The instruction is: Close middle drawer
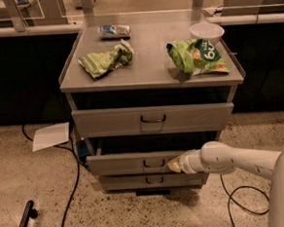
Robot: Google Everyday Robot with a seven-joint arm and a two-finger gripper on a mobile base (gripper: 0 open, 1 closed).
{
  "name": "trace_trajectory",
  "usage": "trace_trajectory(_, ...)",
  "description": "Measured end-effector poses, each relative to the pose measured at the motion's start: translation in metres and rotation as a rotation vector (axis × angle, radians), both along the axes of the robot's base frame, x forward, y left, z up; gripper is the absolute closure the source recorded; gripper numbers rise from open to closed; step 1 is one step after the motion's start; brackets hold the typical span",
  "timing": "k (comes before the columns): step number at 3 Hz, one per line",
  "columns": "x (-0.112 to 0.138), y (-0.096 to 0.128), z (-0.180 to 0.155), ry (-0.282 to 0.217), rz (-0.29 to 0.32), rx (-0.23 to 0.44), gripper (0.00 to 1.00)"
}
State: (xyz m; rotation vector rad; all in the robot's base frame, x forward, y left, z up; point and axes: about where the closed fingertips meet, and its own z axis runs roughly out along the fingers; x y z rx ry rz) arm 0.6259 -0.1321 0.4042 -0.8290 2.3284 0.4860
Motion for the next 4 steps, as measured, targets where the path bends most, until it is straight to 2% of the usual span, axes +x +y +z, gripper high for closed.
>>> trace_trajectory(1,0.018,-0.007,0.013,-0.053,-0.028,-0.049,1.0)
trace_trajectory(2,0.031,-0.013,0.021,-0.084,-0.053,-0.078,1.0)
trace_trajectory(3,0.035,-0.015,0.021,-0.09,-0.061,-0.082,1.0)
trace_trajectory(4,0.044,-0.021,0.019,-0.131,-0.076,-0.122,1.0)
